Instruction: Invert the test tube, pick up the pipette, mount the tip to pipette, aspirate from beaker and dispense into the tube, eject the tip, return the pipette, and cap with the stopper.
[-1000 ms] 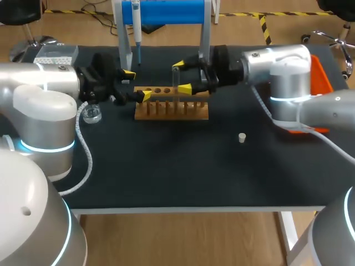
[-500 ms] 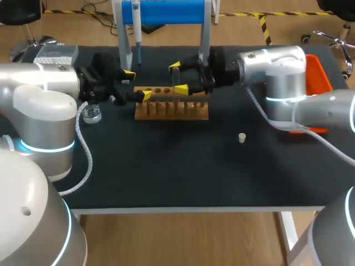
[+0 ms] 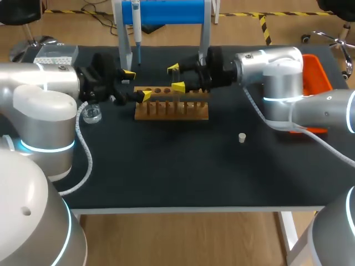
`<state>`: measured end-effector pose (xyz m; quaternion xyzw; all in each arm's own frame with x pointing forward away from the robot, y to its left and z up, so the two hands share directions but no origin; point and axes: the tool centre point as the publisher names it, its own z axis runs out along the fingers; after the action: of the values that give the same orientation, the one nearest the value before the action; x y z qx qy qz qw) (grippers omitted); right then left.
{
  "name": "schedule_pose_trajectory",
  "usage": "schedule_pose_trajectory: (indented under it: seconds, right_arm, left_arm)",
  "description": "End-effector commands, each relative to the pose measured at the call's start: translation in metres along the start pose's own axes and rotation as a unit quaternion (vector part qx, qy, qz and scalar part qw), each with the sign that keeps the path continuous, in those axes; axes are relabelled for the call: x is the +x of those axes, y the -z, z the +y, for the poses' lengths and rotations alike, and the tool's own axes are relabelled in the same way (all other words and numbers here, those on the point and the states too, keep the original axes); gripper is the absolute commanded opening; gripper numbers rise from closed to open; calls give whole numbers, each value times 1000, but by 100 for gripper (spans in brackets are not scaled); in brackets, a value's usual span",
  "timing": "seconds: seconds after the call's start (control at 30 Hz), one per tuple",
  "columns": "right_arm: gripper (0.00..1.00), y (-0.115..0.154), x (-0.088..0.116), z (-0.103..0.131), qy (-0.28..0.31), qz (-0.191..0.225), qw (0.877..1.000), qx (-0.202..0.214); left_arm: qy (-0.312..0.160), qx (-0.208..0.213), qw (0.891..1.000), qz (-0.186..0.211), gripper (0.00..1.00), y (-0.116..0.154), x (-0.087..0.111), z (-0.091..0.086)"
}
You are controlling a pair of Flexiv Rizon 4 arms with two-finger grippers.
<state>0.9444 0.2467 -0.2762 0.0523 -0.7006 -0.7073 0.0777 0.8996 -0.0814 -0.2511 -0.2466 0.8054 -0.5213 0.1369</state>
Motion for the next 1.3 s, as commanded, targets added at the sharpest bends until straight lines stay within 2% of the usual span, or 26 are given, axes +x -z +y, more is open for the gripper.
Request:
schedule_pose_trajectory:
  seconds: [0.03, 0.63, 0.7, 0.77, 0.97, 1.07, 1.1, 1.3]
  right_arm:
    - [75, 2, -2, -2, 1, 1, 1000, -1]
    - [60, 2, -3, -3, 6, 5, 1000, 2]
    - [49, 2, -3, -3, 7, 5, 1000, 3]
    - [47, 2, -3, -3, 7, 5, 1000, 3]
    - [28, 2, -3, -4, 7, 5, 1000, 3]
    - [2, 2, -3, -4, 7, 5, 1000, 4]
    - [0, 2, -3, -4, 7, 5, 1000, 4]
    - [0, 2, -3, -4, 7, 4, 1000, 4]
  left_arm:
    - [1, -2, 1000, 2, 100, 0, -1, -1]
    - [1, -2, 1000, 2, 100, 0, -1, -1]
    - [1, -2, 1000, 2, 100, 0, -1, -1]
    - [1, -2, 1000, 2, 100, 0, -1, -1]
    - [1, -2, 1000, 2, 100, 0, -1, -1]
    - [1, -2, 1000, 2, 100, 0, -1, -1]
    - [1, -2, 1000, 2, 100, 0, -1, -1]
    - [1, -2, 1000, 2, 100, 0, -1, -1]
